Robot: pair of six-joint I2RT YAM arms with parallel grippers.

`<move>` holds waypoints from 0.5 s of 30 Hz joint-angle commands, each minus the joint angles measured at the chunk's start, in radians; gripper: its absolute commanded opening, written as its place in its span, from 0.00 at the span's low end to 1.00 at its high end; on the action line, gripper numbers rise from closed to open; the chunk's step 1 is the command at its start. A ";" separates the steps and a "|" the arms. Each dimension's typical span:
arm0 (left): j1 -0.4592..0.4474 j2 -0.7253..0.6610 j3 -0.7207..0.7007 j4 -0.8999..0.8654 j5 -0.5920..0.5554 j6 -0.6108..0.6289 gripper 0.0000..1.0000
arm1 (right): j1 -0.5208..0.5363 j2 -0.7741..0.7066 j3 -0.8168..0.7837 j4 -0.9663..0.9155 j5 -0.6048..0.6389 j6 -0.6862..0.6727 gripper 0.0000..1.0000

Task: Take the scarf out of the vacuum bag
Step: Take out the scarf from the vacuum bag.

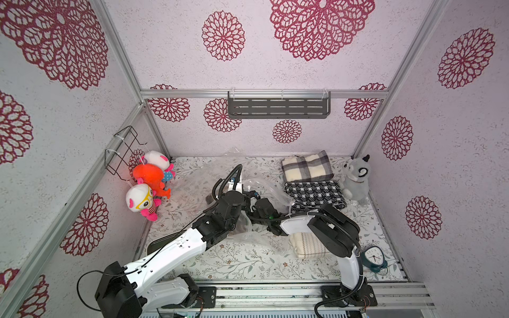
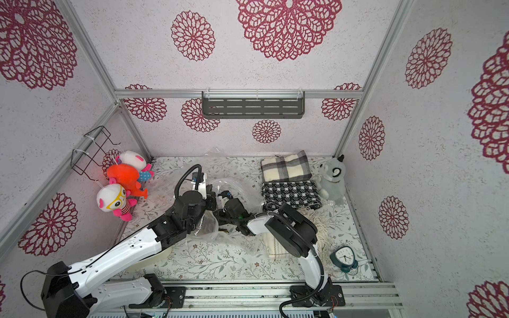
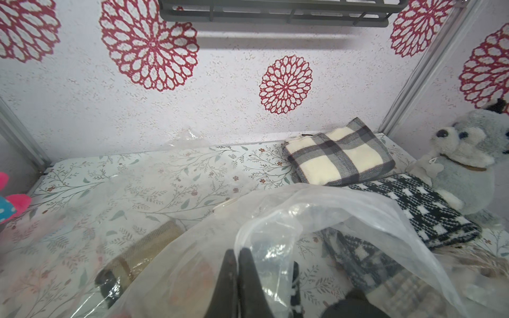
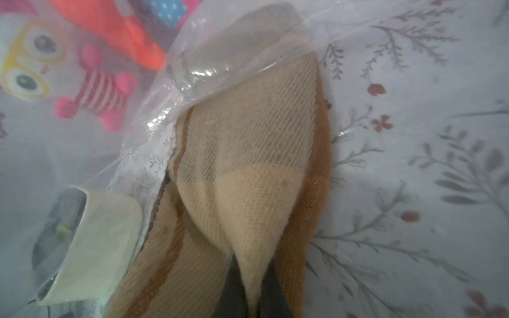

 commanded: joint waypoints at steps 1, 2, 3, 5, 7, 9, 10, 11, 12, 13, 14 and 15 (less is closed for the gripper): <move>0.016 0.000 -0.005 0.026 -0.039 0.016 0.00 | 0.013 -0.103 -0.071 -0.055 0.076 -0.042 0.00; 0.016 -0.003 -0.007 0.031 -0.027 0.014 0.00 | 0.016 -0.125 -0.097 -0.057 0.091 -0.047 0.00; 0.016 -0.004 -0.008 0.035 -0.018 0.013 0.00 | 0.019 -0.148 -0.118 -0.067 0.109 -0.051 0.00; 0.015 -0.006 -0.010 0.039 -0.004 0.009 0.00 | 0.019 -0.185 -0.151 -0.081 0.128 -0.060 0.00; 0.016 -0.005 -0.013 0.040 0.005 0.004 0.00 | 0.018 -0.222 -0.176 -0.102 0.143 -0.069 0.00; 0.015 -0.004 -0.020 0.041 0.014 -0.003 0.00 | 0.019 -0.272 -0.206 -0.122 0.148 -0.080 0.00; 0.016 -0.004 -0.025 0.042 0.016 -0.005 0.00 | 0.019 -0.294 -0.224 -0.124 0.148 -0.080 0.00; 0.015 -0.003 -0.029 0.044 0.017 -0.005 0.00 | 0.017 -0.317 -0.249 -0.124 0.143 -0.080 0.00; 0.015 -0.004 -0.032 0.042 0.017 -0.007 0.00 | 0.015 -0.338 -0.272 -0.133 0.143 -0.078 0.00; 0.015 -0.004 -0.035 0.042 0.020 -0.009 0.00 | 0.013 -0.361 -0.296 -0.135 0.146 -0.074 0.01; 0.015 -0.005 -0.037 0.042 0.027 -0.013 0.00 | 0.010 -0.386 -0.326 -0.128 0.154 -0.070 0.02; 0.015 -0.006 -0.039 0.042 0.041 -0.021 0.00 | 0.008 -0.408 -0.349 -0.115 0.167 -0.068 0.03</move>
